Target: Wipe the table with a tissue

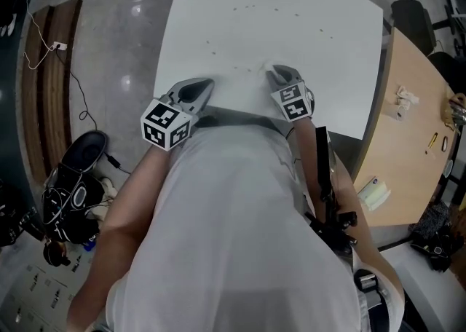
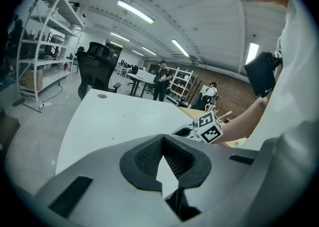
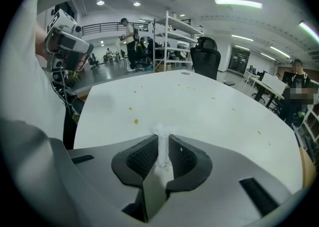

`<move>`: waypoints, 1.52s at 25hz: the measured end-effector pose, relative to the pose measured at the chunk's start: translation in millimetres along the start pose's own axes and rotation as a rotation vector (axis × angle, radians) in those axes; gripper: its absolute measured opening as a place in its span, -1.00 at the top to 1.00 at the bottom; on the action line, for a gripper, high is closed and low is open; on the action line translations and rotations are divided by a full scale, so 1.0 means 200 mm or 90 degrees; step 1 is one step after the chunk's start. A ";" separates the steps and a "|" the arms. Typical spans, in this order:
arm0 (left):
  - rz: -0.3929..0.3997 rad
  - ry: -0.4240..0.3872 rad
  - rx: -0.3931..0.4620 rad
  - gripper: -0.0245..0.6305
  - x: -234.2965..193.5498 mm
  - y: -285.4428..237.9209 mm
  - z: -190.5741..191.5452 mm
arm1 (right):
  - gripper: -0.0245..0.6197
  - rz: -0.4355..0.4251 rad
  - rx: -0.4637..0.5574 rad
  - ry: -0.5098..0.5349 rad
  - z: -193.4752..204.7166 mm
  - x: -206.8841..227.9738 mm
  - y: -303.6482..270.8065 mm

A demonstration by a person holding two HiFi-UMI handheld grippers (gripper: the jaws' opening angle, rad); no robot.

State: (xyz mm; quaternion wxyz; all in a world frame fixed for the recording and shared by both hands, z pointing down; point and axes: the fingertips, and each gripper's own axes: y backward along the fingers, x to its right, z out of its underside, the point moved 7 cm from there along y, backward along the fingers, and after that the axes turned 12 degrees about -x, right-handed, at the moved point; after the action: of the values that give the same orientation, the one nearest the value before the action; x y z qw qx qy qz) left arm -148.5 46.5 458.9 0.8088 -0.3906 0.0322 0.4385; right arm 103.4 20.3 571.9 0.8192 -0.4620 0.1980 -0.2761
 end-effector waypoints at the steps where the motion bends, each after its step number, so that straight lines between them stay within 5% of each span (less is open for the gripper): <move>1: -0.003 0.003 0.002 0.91 -0.02 0.02 0.01 | 0.73 0.015 0.001 -0.003 -0.02 0.03 -0.01; 5: -0.013 0.014 0.012 0.91 -0.08 0.08 0.02 | 0.73 0.081 0.046 -0.086 -0.10 0.19 0.06; 16: -0.027 0.045 0.022 0.91 -0.16 0.15 0.09 | 0.73 0.142 -0.038 -0.081 -0.02 0.22 -0.02; 24: -0.024 0.051 0.014 0.91 -0.20 0.17 0.12 | 0.73 0.088 -0.019 0.114 -0.20 -0.01 -0.08; 32: -0.018 0.050 0.016 0.91 -0.21 0.16 0.11 | 0.74 0.106 -0.009 0.292 -0.20 -0.26 -0.05; 38: -0.012 0.061 0.025 0.91 -0.22 0.16 0.11 | 0.73 -0.004 -0.011 0.260 -0.10 -0.38 0.01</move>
State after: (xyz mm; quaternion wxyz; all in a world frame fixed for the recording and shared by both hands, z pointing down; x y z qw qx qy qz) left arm -205.3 41.0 472.7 0.8179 -0.3954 0.0763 0.4110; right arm 34.1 57.1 564.7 0.7572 -0.4042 0.3607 -0.3650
